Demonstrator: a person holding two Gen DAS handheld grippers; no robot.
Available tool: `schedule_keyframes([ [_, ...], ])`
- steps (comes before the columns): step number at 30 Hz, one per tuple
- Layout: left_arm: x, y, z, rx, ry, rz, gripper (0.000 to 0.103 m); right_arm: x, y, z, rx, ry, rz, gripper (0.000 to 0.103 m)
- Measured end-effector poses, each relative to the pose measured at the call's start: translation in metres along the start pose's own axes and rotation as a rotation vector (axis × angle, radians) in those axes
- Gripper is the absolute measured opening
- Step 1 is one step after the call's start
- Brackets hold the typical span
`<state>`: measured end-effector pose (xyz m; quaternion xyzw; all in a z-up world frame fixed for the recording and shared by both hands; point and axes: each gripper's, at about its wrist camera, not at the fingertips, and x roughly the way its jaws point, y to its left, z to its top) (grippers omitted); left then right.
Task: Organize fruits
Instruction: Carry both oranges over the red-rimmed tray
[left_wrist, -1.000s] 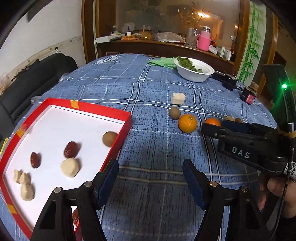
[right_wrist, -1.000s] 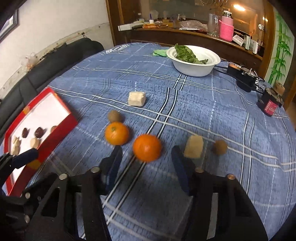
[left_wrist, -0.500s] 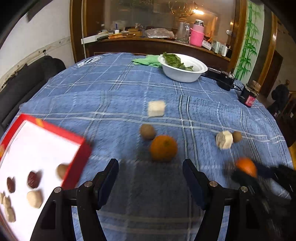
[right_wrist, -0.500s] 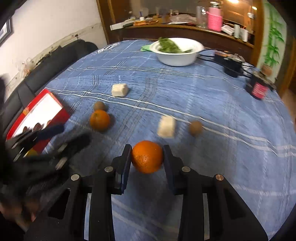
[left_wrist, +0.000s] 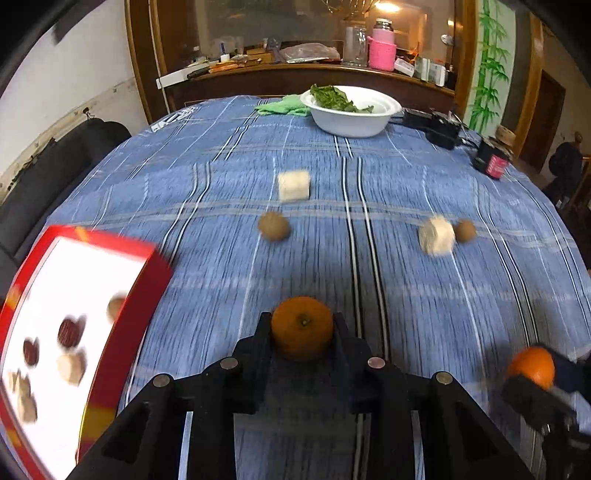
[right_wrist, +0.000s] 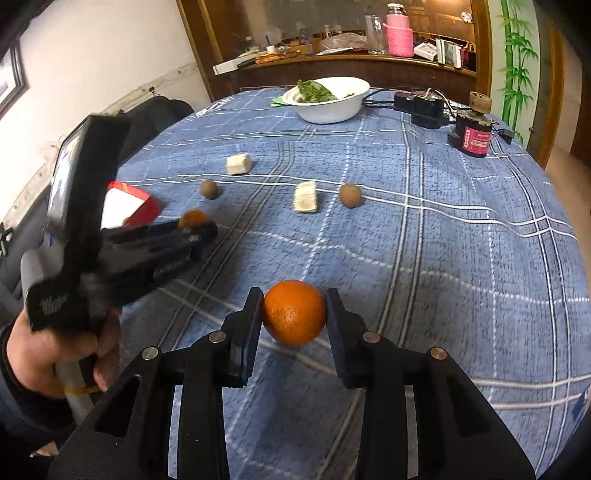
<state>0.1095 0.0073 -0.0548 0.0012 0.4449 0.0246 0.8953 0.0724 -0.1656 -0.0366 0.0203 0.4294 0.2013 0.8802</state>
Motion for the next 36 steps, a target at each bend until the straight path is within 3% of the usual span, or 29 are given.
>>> schedule_keyframes([
  [8, -0.041, 0.011, -0.046, -0.015, -0.005, -0.026, 0.030, -0.007, 0.028, -0.020, -0.043, 0.013, 0.018, 0.032],
  [21, -0.081, 0.043, -0.080, -0.060, -0.033, -0.062, 0.030, -0.015, 0.079, -0.036, -0.114, 0.027, 0.056, 0.032],
  [30, -0.107, 0.086, -0.092, -0.132, -0.075, -0.030, 0.030, -0.018, 0.123, -0.034, -0.192, 0.018, 0.115, 0.033],
  [36, -0.116, 0.131, -0.091, -0.207, -0.104, 0.030, 0.029, -0.018, 0.152, -0.027, -0.230, 0.000, 0.163, 0.033],
])
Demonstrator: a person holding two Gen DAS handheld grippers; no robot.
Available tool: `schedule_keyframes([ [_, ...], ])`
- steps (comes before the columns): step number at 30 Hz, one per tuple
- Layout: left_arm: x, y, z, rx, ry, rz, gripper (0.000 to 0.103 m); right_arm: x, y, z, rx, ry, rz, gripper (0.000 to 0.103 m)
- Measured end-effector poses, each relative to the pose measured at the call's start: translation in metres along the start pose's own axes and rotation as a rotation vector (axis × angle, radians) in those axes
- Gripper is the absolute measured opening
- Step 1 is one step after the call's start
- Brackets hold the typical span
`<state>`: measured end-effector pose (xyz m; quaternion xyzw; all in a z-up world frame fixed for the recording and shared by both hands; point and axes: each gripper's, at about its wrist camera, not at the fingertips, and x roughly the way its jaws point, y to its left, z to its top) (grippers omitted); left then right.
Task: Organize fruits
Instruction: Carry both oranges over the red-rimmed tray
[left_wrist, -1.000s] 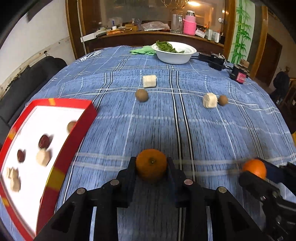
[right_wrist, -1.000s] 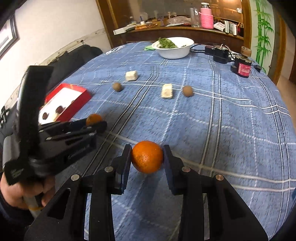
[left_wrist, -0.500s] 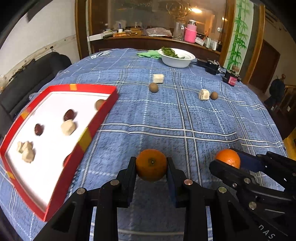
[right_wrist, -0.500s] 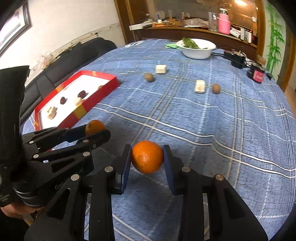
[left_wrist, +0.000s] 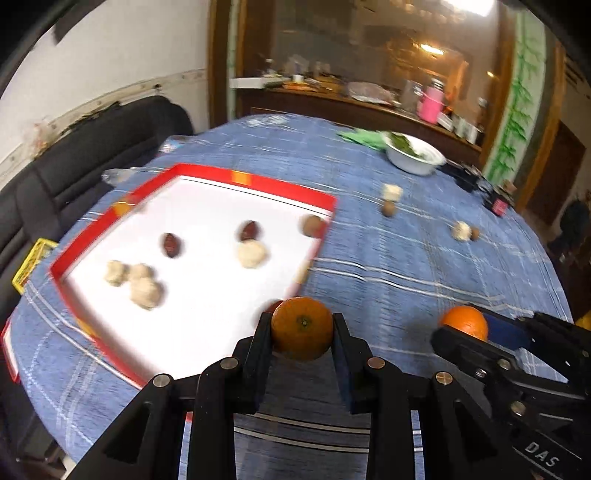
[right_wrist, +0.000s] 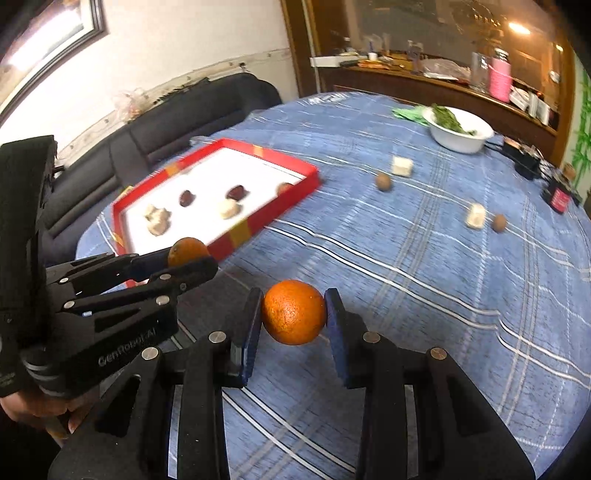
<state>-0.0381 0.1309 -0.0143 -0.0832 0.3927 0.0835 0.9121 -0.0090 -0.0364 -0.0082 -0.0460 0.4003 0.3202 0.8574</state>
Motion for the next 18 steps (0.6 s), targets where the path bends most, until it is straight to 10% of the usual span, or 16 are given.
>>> schedule_keyframes([
  [18, 0.022, 0.109, 0.029, -0.175, -0.011, 0.183, 0.029, 0.055, 0.080, 0.055, -0.098, -0.021, 0.123, 0.033],
])
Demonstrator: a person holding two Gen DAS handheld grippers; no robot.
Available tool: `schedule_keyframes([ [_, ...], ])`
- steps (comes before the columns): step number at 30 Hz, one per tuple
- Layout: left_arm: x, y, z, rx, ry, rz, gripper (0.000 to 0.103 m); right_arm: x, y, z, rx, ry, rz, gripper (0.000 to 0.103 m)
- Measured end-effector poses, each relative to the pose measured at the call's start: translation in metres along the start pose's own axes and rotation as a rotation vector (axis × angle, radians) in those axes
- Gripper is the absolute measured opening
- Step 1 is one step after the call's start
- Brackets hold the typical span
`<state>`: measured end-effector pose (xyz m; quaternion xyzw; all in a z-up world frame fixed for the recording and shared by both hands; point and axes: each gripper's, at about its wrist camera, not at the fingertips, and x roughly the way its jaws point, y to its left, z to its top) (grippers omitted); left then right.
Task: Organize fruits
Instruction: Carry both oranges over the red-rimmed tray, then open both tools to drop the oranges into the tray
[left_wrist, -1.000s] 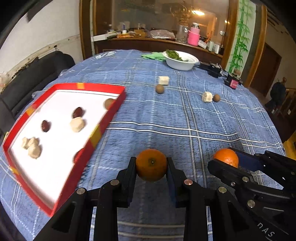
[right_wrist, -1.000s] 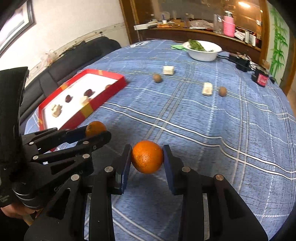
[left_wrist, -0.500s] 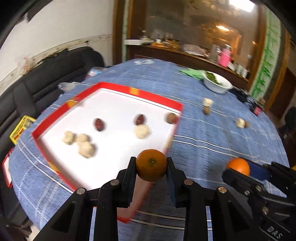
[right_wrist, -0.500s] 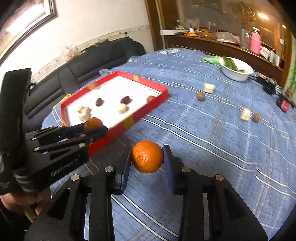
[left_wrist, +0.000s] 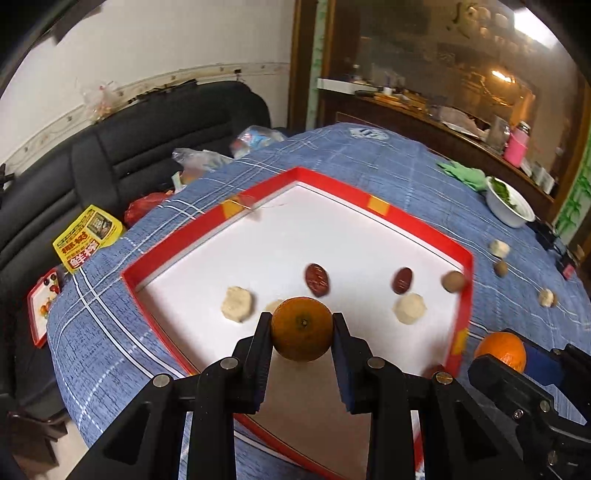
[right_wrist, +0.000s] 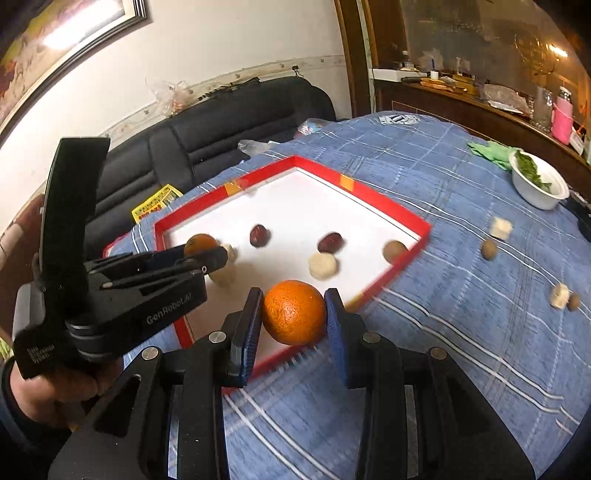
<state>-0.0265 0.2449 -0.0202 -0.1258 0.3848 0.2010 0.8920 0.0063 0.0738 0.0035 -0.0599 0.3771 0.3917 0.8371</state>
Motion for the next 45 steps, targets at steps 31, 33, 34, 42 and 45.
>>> schedule_keyframes([
  [31, 0.068, 0.018, 0.049, -0.079, 0.042, 0.122, 0.029, 0.087, -0.014, 0.067, 0.025, 0.022, -0.043, 0.033],
  [33, 0.071, 0.019, 0.050, -0.083, 0.045, 0.127, 0.029, 0.094, -0.015, 0.071, 0.030, 0.029, -0.041, 0.033],
  [34, 0.072, 0.020, 0.050, -0.084, 0.047, 0.129, 0.029, 0.098, -0.015, 0.072, 0.031, 0.033, -0.042, 0.033],
  [42, 0.080, 0.027, 0.047, -0.110, 0.094, 0.115, 0.031, 0.118, -0.014, 0.068, 0.020, 0.085, -0.054, 0.033],
  [45, 0.081, 0.027, 0.043, -0.120, 0.143, 0.118, 0.056, 0.122, -0.010, 0.064, -0.008, 0.123, -0.064, 0.034],
])
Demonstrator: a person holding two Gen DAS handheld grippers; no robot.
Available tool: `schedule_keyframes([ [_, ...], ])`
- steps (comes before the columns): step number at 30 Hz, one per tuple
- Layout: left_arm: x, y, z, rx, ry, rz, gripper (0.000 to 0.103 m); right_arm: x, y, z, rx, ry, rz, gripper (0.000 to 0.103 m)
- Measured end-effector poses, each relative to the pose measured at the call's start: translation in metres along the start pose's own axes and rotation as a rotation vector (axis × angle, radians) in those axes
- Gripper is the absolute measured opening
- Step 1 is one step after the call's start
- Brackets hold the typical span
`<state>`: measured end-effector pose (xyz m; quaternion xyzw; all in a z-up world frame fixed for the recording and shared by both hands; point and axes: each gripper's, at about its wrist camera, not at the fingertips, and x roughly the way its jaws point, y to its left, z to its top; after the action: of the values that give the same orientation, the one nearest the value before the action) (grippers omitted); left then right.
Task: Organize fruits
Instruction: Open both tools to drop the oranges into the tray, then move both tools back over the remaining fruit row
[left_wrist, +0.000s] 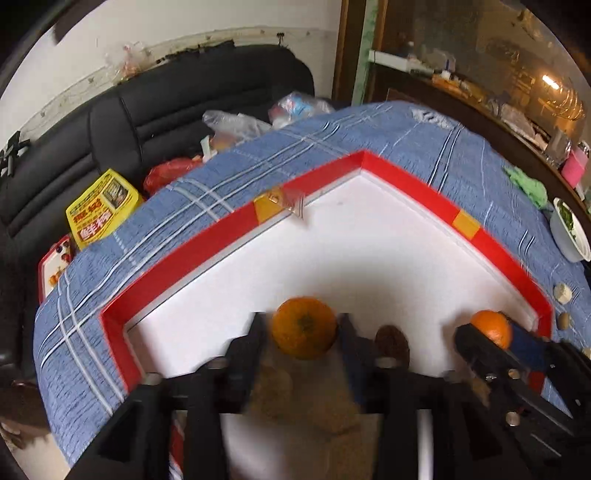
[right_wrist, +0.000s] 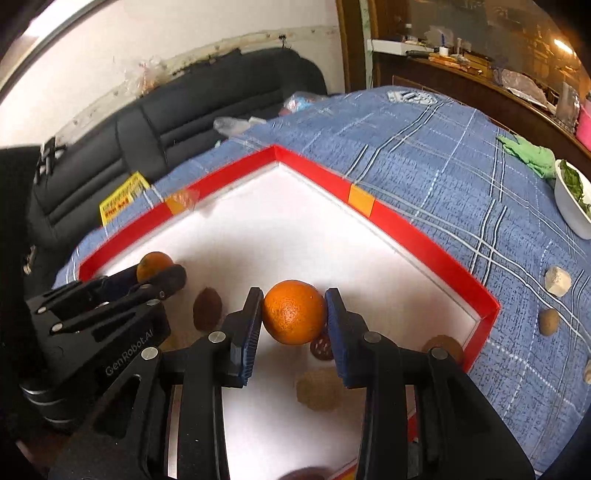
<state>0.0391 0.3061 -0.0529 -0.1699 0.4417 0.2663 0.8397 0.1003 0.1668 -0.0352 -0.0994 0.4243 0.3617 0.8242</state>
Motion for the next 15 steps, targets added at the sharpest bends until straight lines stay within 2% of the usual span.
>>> schedule_keyframes([
  [1, -0.003, 0.002, -0.002, -0.012, 0.005, 0.009, 0.065, -0.003, 0.001, -0.001, -0.011, -0.002, -0.011, 0.034],
  [2, -0.006, 0.003, -0.004, -0.020, -0.002, 0.012, 0.066, -0.007, 0.002, -0.003, -0.017, -0.009, -0.016, 0.035],
  [4, -0.018, 0.004, -0.007, -0.035, -0.027, 0.028, 0.067, -0.023, 0.001, -0.004, -0.019, -0.039, -0.015, 0.048],
  [8, -0.042, 0.007, -0.010, -0.060, -0.066, 0.038, 0.069, -0.063, -0.004, -0.005, -0.029, -0.116, -0.028, 0.052],
  [10, -0.060, 0.008, -0.011, -0.082, -0.099, 0.040, 0.069, -0.089, -0.008, -0.007, -0.036, -0.165, -0.040, 0.053],
  [13, -0.094, 0.006, -0.014, -0.114, -0.184, 0.013, 0.071, -0.131, -0.020, -0.013, -0.015, -0.251, -0.058, 0.060],
  [15, -0.113, -0.001, -0.018, -0.114, -0.240, -0.012, 0.073, -0.160, -0.034, -0.021, 0.008, -0.311, -0.079, 0.061],
])
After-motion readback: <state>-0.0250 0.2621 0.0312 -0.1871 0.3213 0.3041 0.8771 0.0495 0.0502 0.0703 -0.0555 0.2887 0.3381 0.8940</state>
